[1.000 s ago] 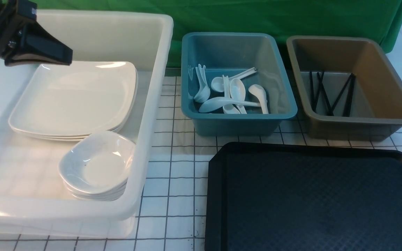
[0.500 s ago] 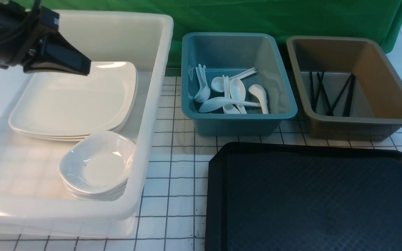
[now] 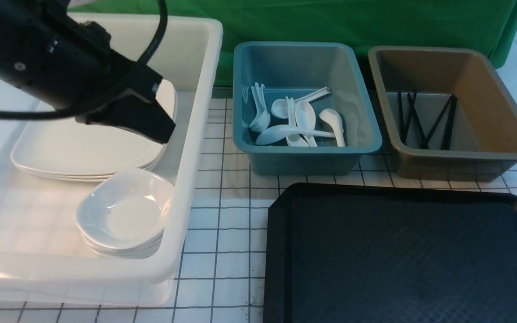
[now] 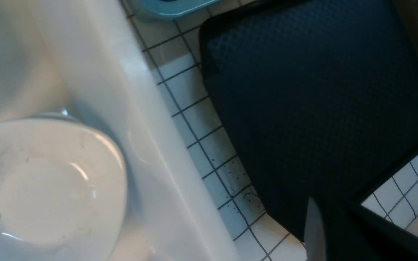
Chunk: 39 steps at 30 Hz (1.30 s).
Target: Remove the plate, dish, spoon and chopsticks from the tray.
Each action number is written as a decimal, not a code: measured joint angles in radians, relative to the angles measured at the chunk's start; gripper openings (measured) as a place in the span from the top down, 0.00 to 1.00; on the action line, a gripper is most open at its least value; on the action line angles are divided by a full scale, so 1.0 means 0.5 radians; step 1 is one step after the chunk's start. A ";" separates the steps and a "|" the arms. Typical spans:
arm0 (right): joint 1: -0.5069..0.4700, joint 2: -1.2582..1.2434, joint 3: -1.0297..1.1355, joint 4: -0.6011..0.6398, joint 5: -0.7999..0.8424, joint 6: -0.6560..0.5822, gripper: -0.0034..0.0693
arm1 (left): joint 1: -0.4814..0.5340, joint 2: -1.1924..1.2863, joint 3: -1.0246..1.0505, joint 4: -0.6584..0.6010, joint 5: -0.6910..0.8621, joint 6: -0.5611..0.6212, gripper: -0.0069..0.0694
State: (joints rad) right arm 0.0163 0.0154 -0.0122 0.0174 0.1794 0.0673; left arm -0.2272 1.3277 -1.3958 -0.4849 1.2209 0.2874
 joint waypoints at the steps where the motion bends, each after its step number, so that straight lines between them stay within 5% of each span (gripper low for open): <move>1: 0.000 0.000 0.000 0.000 0.000 0.000 0.64 | -0.009 -0.001 0.000 0.005 0.000 0.000 0.91; 13: 0.000 0.000 0.000 0.000 0.000 0.000 0.62 | -0.130 -0.833 0.562 -0.035 -0.046 -0.210 0.91; 21: 0.000 0.000 0.000 0.000 0.000 0.002 0.62 | -0.130 -1.537 1.349 -0.328 -0.657 -0.224 0.91; 28: 0.000 0.000 0.000 0.000 -0.001 0.002 0.62 | -0.130 -1.901 1.636 -0.349 -1.074 -0.225 0.91; 39: 0.000 0.000 0.000 0.000 -0.001 0.002 0.62 | -0.130 -1.948 1.676 0.387 -1.101 -0.205 0.91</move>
State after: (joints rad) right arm 0.0163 0.0154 -0.0122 0.0174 0.1790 0.0681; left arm -0.2924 0.3539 -0.5577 -0.2915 0.6703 0.1848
